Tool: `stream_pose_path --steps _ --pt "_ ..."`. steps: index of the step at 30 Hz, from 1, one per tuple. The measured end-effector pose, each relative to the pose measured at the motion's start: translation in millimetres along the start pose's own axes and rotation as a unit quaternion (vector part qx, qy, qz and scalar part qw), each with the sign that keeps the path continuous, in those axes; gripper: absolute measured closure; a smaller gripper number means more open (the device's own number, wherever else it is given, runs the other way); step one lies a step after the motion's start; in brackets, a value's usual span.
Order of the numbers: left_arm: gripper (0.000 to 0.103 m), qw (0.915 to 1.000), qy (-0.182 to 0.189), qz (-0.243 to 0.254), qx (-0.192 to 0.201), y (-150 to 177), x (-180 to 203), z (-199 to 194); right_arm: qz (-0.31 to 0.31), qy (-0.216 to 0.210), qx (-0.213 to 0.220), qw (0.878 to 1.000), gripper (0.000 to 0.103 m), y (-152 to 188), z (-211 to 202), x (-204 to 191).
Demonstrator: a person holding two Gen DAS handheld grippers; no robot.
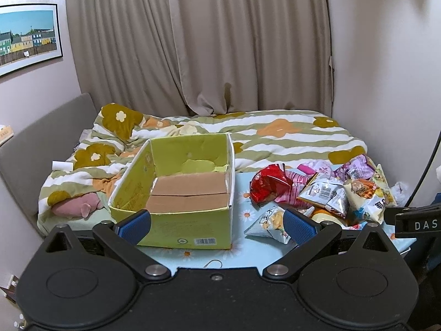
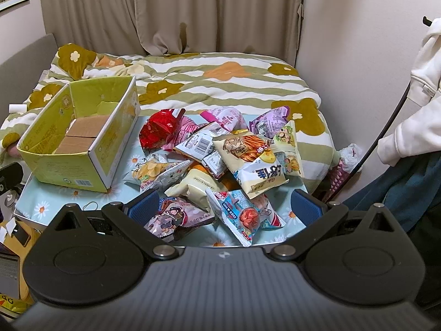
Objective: Organize snacks
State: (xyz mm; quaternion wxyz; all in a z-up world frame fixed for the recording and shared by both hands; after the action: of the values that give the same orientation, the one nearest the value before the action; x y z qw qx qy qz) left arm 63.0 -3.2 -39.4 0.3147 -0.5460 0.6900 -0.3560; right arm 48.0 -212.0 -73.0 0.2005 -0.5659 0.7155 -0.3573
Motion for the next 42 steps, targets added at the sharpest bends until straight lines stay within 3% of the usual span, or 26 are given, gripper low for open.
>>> stream_pose_path --steps 42 --pt "0.000 0.9999 0.010 -0.008 -0.010 -1.8 3.3 9.7 -0.001 0.001 0.000 1.000 0.000 -2.5 6.0 0.9"
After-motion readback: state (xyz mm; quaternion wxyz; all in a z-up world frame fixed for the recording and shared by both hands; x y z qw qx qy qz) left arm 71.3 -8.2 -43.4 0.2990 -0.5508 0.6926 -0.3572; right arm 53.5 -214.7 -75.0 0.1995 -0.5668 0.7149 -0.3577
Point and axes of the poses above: each gripper's, at about its wrist camera, not at the fingertips, and z roughly the way its jaws point, x to its right, y to its underside, the point moved 7 cm from there along z, roughly the way its jaws point, and after that the axes turned 7 degrees about y, right-handed, at the moved point
